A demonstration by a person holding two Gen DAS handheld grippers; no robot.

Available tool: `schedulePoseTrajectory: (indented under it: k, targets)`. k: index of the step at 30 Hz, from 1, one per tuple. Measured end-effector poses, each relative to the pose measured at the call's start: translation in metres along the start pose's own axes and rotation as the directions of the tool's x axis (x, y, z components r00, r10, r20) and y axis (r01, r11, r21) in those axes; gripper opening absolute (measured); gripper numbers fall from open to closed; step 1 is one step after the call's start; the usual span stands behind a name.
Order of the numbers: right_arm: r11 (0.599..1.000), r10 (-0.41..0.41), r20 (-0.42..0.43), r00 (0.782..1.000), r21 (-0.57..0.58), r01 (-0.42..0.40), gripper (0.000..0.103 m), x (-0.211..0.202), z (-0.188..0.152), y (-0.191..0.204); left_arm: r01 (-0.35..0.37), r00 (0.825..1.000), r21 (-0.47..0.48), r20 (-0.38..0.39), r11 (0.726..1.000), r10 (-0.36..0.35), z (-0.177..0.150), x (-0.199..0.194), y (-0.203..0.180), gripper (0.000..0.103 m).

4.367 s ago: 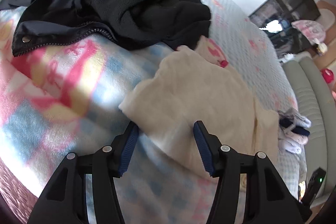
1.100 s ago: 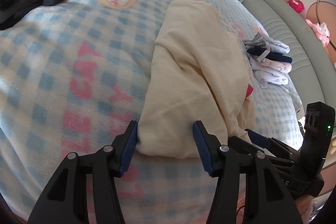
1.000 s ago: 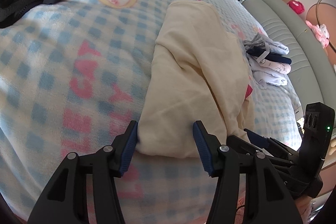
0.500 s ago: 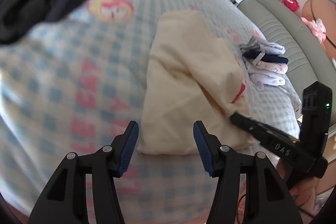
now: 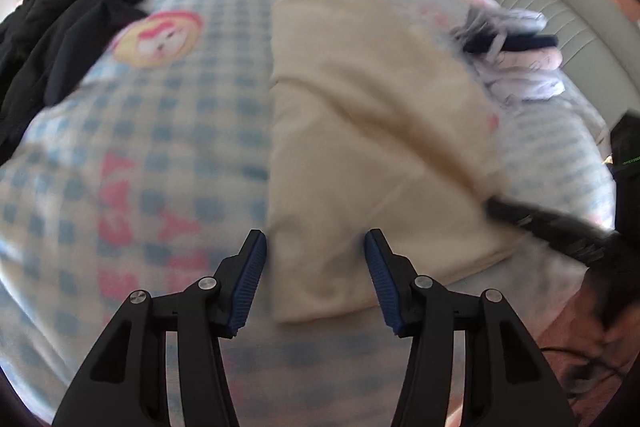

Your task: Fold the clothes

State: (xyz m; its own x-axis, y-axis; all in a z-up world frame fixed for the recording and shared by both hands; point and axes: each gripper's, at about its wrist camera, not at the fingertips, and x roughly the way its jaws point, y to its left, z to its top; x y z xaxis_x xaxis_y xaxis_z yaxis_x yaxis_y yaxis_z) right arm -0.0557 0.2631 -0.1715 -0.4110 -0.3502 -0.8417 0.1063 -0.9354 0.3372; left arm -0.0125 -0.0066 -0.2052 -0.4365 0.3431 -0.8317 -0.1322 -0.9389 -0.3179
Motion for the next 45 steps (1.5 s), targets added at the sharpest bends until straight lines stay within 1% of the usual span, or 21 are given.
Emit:
schedulePoseTrajectory:
  k: [1,3,6,7,8,9,12,13,15,18,20,23,25,26,28,29,32,34,36,40,45]
  targets:
    - [1.000,0.010,0.005,1.000,0.013,-0.010,0.028,-0.002,0.001,-0.002,0.047,0.999,-0.047,-0.004,0.998,-0.047,-0.001,-0.001,0.008,0.055]
    - [0.999,0.019,-0.006,1.000,0.026,-0.018,0.049,0.001,0.002,-0.007,0.136,0.989,-0.141,-0.039,0.981,-0.143,0.002,0.008,0.026,0.055]
    - [0.999,0.020,-0.066,0.998,0.029,-0.018,0.058,0.020,0.001,-0.010,0.167,0.982,-0.183,-0.052,0.969,-0.179,0.007,0.019,0.035,0.055]
    - [0.999,0.019,-0.065,0.998,0.027,-0.017,0.059,0.024,0.000,-0.009,0.173,0.982,-0.186,-0.049,0.967,-0.185,0.007,0.019,0.034,0.052]
    - [1.000,0.020,-0.063,0.998,0.025,-0.018,0.058,0.026,-0.001,-0.008,0.190,0.979,-0.182,-0.039,0.965,-0.200,0.008,0.018,0.031,0.047]
    - [0.999,0.031,-0.057,0.998,0.020,-0.030,0.048,0.024,-0.001,-0.005,0.201,0.977,-0.172,-0.031,0.964,-0.209,0.008,0.017,0.027,0.040]
    - [0.999,0.040,-0.045,0.998,-0.015,-0.041,0.032,0.018,0.000,0.005,0.163,0.986,-0.116,-0.022,0.980,-0.166,0.007,0.013,0.014,0.029]
    - [0.999,0.034,-0.042,0.999,-0.025,-0.035,0.028,0.017,0.000,0.007,0.169,0.985,-0.116,-0.016,0.979,-0.172,0.008,0.010,0.013,0.023]
    - [0.999,0.049,-0.036,0.998,-0.007,-0.049,0.020,0.012,0.001,0.005,0.187,0.982,-0.118,-0.002,0.975,-0.188,0.008,0.004,0.011,0.018]
    - [0.994,0.109,-0.011,0.994,0.018,-0.109,0.017,-0.007,0.000,0.006,0.190,0.982,-0.090,0.023,0.978,-0.189,0.009,-0.020,0.008,0.017]
    - [0.994,0.111,-0.004,0.994,-0.012,-0.111,0.017,-0.018,-0.007,0.011,0.197,0.980,-0.077,0.035,0.977,-0.195,0.011,-0.034,0.006,0.016]
    - [0.990,0.139,-0.004,0.990,-0.017,-0.139,0.017,-0.029,-0.017,0.017,0.202,0.979,-0.076,0.031,0.977,-0.200,0.004,-0.047,0.012,0.016]
    - [0.990,0.138,-0.012,0.990,0.003,-0.138,0.017,-0.025,-0.019,0.014,0.207,0.978,-0.111,-0.006,0.972,-0.209,-0.002,-0.037,0.023,0.018]
    - [0.991,0.133,-0.023,0.991,0.018,-0.133,0.021,-0.021,-0.019,0.012,0.216,0.974,-0.147,-0.032,0.965,-0.223,-0.004,-0.028,0.030,0.019]
    - [0.991,0.119,-0.061,0.991,0.061,-0.116,0.031,-0.004,-0.018,0.006,0.239,0.963,-0.227,-0.071,0.944,-0.261,-0.010,-0.008,0.044,0.030]
    - [0.989,0.130,-0.067,0.989,0.079,-0.125,0.036,0.002,-0.018,0.002,0.243,0.959,-0.249,-0.085,0.938,-0.271,-0.012,0.000,0.049,0.032]
    - [0.982,0.156,-0.083,0.984,0.120,-0.145,0.043,0.020,-0.017,-0.005,0.242,0.962,-0.212,-0.074,0.947,-0.262,-0.016,0.004,0.043,0.030]
    - [0.989,0.133,-0.092,0.987,0.084,-0.125,0.035,0.027,-0.015,0.003,0.227,0.967,-0.190,-0.067,0.955,-0.244,-0.017,0.003,0.035,0.021]
    - [0.992,0.117,-0.093,0.989,0.050,-0.113,0.020,0.019,-0.016,0.010,0.214,0.972,-0.174,-0.057,0.961,-0.226,-0.017,-0.002,0.029,0.019]
    - [0.995,0.099,-0.048,0.994,-0.013,-0.100,0.015,-0.008,-0.016,0.029,0.230,0.971,-0.150,-0.031,0.962,-0.237,-0.017,-0.027,0.027,0.017]
    - [0.993,0.121,-0.077,0.990,0.011,-0.120,0.017,-0.025,-0.037,0.032,0.239,0.967,-0.125,-0.057,0.963,-0.247,-0.032,-0.050,0.029,0.017]
